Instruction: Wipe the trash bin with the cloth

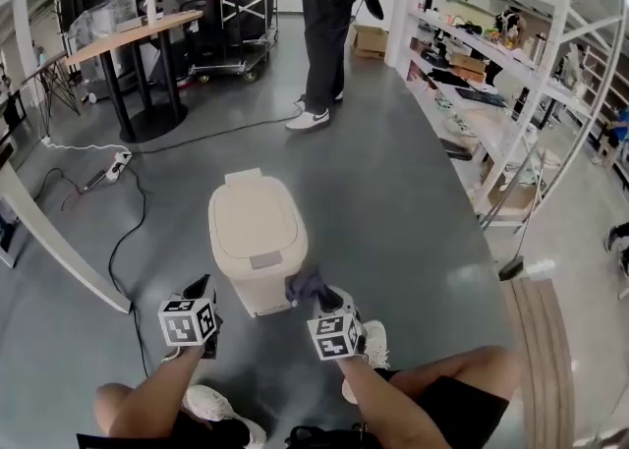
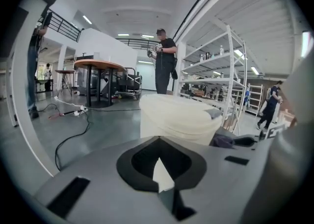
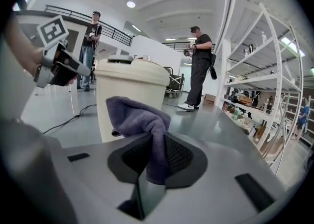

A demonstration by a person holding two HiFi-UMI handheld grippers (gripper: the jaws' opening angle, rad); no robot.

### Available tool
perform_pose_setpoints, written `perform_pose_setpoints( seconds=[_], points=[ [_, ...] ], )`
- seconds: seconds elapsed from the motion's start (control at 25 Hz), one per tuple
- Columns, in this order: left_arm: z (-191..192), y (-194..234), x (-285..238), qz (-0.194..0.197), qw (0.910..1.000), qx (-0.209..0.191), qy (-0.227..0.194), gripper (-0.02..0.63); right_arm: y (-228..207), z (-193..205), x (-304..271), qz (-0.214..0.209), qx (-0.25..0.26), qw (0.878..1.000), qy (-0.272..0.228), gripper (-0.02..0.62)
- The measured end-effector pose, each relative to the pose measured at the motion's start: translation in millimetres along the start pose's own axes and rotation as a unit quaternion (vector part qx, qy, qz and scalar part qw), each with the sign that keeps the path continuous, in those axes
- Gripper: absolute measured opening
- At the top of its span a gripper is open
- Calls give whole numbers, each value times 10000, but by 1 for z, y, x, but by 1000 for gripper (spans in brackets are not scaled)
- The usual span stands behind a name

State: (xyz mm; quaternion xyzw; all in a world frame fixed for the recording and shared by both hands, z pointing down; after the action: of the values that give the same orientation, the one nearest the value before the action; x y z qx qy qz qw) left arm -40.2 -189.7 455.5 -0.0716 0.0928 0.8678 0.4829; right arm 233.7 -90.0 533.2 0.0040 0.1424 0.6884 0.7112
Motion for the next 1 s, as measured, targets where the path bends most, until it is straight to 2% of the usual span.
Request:
perform_pose_setpoints(
  seconds=[0.12,0.24,0.36,0.48,0.6,0.72,0.88,1.0],
  points=[
    [-18,-3,2,-173,9995,-120,-219,0,-13,-31,16,-145,-88,9997,-147,69],
    [-43,-9,9,-185,9987,-202,-440,0,-22,-60,31,-300,-159,9992,-224,69],
    [-77,-20,14,-223,9966,-41,-795,0,-27,-80,41,-400,-243,9986,-259,69],
    [-100,-46,6,106,9922,-169,-1230,0,-33,-97,45,-452,-267,9979,-366,69],
    [-111,-67,-9,600,9878,-369,-1391,0,-38,-108,53,-503,-218,9977,-394,69],
    [-135,-71,-18,795,9826,-551,-1584,0,-43,-118,57,-447,-197,9979,-428,69],
    [-187,-87,-31,528,9761,-465,-2057,0,-62,-132,53,-271,-187,9985,-439,69],
    [-211,-125,-34,406,9761,-554,-2061,0,-80,-147,47,-222,-130,9984,-508,69]
  ],
)
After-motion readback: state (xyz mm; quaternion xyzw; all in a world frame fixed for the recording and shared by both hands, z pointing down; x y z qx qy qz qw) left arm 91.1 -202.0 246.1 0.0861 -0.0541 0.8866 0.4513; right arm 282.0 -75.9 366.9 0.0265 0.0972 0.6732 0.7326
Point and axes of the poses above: the fingertips, and each gripper's own axes: x backward along the fingers, y to its left, z out of its underside, the point moved 8 cm from there along x, backward along the fingers, and after that the axes turned 15 degrees about -y, right-handed, at the moved point
